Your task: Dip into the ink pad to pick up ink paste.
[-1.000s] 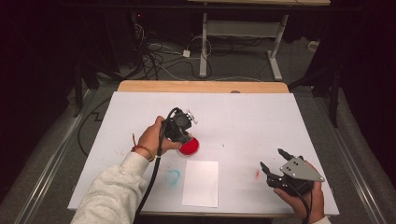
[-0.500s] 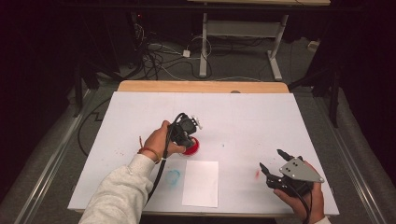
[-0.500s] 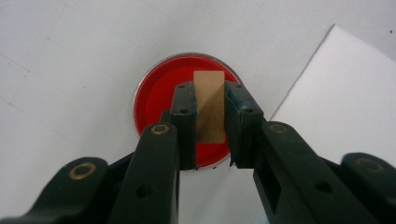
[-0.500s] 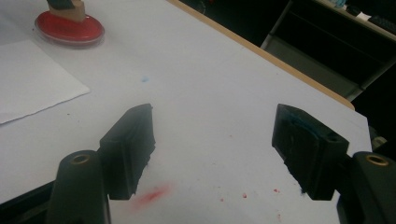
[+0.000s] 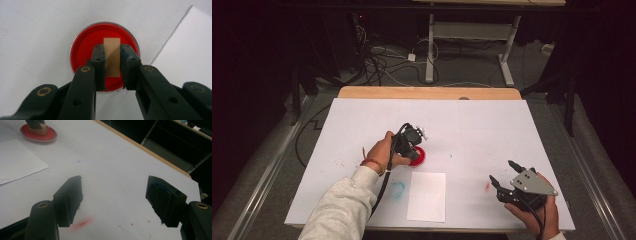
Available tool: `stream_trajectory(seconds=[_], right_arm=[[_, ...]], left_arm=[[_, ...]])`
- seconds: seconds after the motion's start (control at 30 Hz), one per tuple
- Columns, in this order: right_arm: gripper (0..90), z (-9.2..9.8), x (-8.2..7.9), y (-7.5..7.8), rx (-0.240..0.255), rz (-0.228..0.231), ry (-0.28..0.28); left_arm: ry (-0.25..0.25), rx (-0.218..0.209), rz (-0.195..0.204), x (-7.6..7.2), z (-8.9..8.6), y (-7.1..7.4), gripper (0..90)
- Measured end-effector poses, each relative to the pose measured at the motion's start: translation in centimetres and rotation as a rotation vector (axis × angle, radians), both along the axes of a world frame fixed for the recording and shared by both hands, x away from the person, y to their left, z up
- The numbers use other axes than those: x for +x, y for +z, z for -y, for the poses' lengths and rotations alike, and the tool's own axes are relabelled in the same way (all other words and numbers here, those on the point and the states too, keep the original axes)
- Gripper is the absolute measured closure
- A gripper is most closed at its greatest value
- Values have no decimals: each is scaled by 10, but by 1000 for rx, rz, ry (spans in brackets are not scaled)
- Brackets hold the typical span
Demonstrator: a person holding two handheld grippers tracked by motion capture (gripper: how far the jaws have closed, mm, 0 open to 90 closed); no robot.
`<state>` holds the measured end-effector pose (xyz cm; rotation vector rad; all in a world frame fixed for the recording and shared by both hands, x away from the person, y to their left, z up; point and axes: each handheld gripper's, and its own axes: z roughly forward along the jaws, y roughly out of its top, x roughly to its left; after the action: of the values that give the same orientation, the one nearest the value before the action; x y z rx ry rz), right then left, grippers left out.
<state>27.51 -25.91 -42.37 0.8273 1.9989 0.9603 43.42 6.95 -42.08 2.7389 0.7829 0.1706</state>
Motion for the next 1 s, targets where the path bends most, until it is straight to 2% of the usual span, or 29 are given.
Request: stream_trajectory(seconds=[0.1, 0.57, 1.0], right_arm=[[298, 0, 0, 0, -1, -3, 3], [298, -2, 0, -1, -8, -11, 2], [295, -1, 1, -2, -1, -16, 3]], left_arm=[[-3, -5, -1, 0, -1, -1, 739], [5, 45, 19, -3, 6, -2, 737], [-2, 63, 23, -3, 9, -3, 737]])
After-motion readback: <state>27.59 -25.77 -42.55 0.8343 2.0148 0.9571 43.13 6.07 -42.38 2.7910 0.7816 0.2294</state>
